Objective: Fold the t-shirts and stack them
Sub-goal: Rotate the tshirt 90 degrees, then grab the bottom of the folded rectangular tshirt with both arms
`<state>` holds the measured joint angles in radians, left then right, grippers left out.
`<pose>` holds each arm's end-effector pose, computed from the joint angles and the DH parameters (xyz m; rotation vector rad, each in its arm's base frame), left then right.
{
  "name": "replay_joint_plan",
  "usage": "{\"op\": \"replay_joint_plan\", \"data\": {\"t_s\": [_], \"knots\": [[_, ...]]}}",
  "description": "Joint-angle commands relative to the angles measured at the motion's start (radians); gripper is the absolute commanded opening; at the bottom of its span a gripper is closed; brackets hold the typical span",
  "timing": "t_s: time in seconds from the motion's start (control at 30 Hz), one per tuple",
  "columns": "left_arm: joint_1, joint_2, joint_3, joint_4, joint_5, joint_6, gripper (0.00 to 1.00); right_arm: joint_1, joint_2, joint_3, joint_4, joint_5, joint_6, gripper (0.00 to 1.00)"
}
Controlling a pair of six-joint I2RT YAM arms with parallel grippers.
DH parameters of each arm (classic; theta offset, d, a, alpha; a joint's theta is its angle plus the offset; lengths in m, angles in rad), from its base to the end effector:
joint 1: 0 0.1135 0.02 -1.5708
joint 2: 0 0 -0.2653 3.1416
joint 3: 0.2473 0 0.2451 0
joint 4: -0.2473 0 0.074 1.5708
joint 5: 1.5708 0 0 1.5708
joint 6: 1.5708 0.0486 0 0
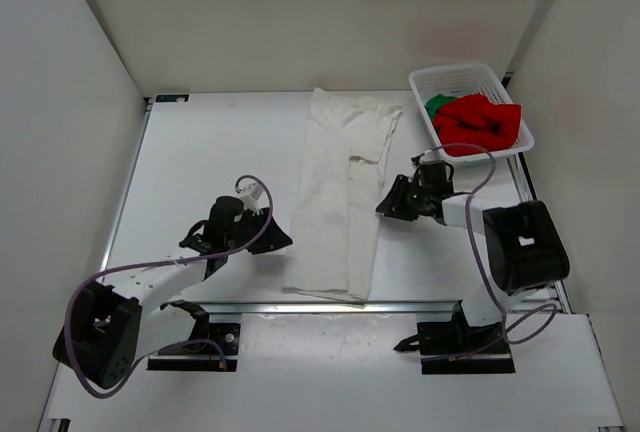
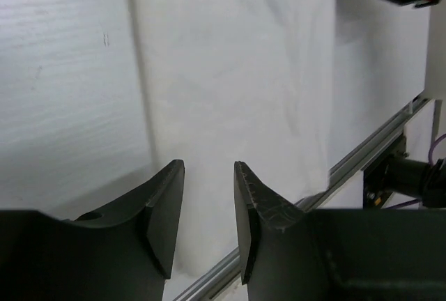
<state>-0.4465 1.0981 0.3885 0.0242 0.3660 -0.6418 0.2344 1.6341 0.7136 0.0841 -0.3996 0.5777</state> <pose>0.1828 -0.1068 0.1648 -0.0243 2.3971 -0.9642 0.2952 0.0899 0.1373 0.2343 2.4871 0.8417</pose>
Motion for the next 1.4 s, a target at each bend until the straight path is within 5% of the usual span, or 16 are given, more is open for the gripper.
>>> {"op": "replay_joint_plan", "data": {"t_s": [0.0,0.17,0.47,0.6,0.9,1.07,1.23,1.37], "knots": [[-0.038,0.020,0.039,-0.024,-0.041,0.034,0.46,-0.014,-0.144,-0.069,-0.108,-0.049,-0.122,0.36],[-0.096,-0.004,0.021,-0.176,-0.119,0.117,0.53,0.115,-0.445,-0.239,-0.187,0.071,-0.056,0.42],[-0.227,0.114,-0.011,-0.124,-0.006,0.103,0.61,0.353,-0.831,-0.444,-0.435,0.208,0.154,0.42],[-0.267,0.143,-0.005,-0.141,0.007,0.113,0.55,0.398,-0.891,-0.483,-0.463,0.174,0.211,0.41],[-0.275,0.126,-0.019,-0.176,0.073,0.114,0.21,0.457,-0.921,-0.586,-0.296,0.076,0.333,0.28],[-0.216,0.048,-0.077,-0.145,0.137,0.076,0.10,0.436,-0.964,-0.571,-0.354,0.113,0.314,0.00],[-0.185,-0.015,-0.112,-0.130,0.174,0.053,0.06,0.365,-1.066,-0.592,-0.429,0.073,0.292,0.00],[-0.244,-0.050,-0.106,-0.170,0.175,0.033,0.00,0.455,-1.126,-0.585,-0.478,0.122,0.350,0.00]]}}
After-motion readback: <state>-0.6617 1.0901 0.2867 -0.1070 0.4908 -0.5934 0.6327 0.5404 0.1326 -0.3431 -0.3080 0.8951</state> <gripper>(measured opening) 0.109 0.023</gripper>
